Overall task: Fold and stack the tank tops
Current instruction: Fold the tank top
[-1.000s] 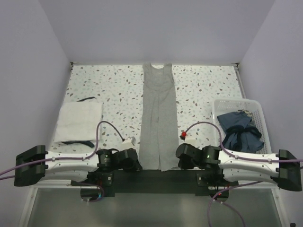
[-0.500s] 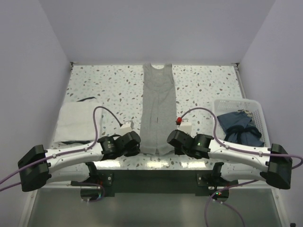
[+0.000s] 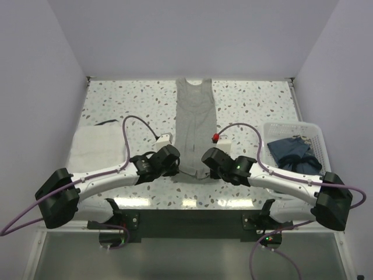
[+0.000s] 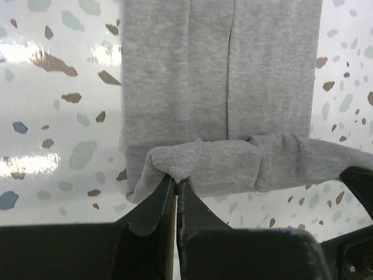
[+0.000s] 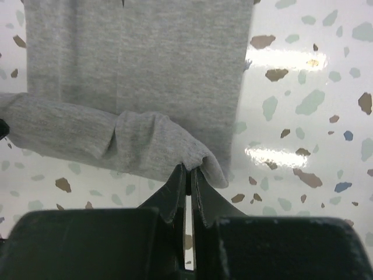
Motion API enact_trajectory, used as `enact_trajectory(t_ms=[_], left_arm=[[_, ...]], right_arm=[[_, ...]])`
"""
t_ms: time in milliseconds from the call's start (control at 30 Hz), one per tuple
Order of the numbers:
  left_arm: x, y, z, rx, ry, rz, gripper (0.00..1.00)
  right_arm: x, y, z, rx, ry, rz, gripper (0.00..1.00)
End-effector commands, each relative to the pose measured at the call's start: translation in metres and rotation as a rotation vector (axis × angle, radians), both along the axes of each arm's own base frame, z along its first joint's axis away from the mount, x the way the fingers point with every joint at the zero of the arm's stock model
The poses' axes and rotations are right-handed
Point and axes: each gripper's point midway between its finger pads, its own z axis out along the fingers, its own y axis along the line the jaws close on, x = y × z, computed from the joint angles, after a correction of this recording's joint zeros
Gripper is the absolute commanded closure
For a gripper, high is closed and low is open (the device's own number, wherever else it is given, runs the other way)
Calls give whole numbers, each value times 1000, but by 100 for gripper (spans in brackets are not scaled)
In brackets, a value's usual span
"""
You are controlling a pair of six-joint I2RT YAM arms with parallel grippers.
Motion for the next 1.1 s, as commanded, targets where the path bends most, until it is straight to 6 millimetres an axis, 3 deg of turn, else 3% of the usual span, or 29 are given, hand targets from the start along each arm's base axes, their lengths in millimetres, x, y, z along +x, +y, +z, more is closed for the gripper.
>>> enact_trajectory(t_ms=[0,267,667,1067], left_arm=[[32,-15,29,-51,-102,5,100],[67,-13,47,-56,-154,32,100],[113,-8,57,-62,-192,65,100],[161,-19,57,-47,-201,80,100]], right_arm=[[33,15,30,41,-108,-19,100],[66,15,40,34,-148,-51,100],[113,12,55,40,-195,-93,100],[164,6,52,53,-195,-142,100]])
